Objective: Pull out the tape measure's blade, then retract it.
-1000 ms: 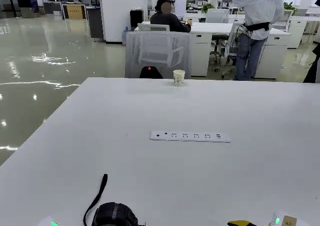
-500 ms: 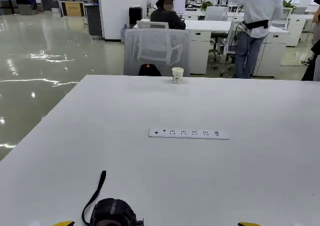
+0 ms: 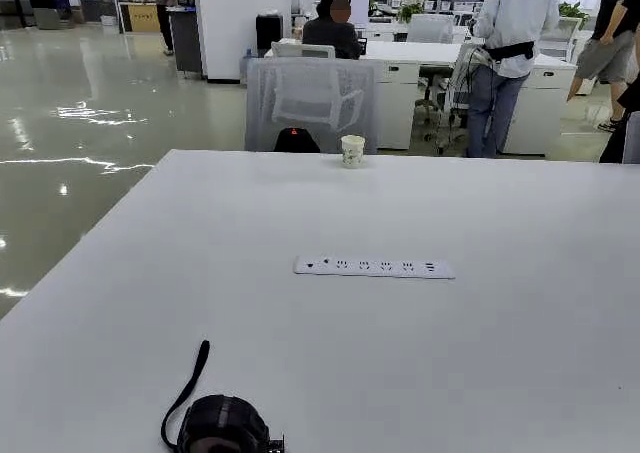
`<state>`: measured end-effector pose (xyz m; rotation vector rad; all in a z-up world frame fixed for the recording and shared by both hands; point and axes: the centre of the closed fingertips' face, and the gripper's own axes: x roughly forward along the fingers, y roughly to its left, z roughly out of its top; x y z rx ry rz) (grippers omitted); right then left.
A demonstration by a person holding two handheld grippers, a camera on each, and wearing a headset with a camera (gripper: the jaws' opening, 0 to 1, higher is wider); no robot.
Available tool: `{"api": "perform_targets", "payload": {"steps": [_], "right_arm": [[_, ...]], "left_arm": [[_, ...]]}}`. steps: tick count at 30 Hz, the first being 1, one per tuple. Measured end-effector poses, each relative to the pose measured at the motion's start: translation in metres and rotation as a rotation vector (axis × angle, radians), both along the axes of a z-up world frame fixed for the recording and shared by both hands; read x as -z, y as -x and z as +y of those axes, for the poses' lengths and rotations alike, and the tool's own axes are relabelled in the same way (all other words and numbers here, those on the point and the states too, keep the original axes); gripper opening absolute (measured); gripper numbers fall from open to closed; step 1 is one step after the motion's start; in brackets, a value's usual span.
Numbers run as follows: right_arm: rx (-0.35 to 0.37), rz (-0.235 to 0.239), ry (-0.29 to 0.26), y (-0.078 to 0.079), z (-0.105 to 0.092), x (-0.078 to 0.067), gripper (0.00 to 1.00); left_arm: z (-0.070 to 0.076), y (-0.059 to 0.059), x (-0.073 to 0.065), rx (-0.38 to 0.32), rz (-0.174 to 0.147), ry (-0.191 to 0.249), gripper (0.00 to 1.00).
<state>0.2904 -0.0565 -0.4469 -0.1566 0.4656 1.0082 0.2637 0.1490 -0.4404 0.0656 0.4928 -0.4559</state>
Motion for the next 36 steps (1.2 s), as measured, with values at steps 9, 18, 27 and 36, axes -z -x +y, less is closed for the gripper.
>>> {"api": "perform_targets", "payload": {"steps": [9, 18, 27, 36], "right_arm": [[-0.015, -0.033, -0.001, 0.006, 0.002, -0.006, 0.99], [-0.013, -0.02, -0.001, 0.013, 0.004, -0.005, 0.99], [-0.008, -0.021, 0.0, 0.015, 0.003, -0.006, 0.99], [-0.001, -0.021, 0.004, 0.014, 0.0, -0.007, 0.99]], "left_arm": [[0.0, 0.002, -0.003, 0.004, -0.017, 0.002, 0.99], [-0.004, 0.005, -0.008, 0.018, -0.028, 0.004, 0.99], [-0.003, 0.008, -0.01, 0.023, -0.033, 0.005, 0.99], [0.0, 0.012, -0.009, 0.026, -0.028, 0.0, 0.99]]}}
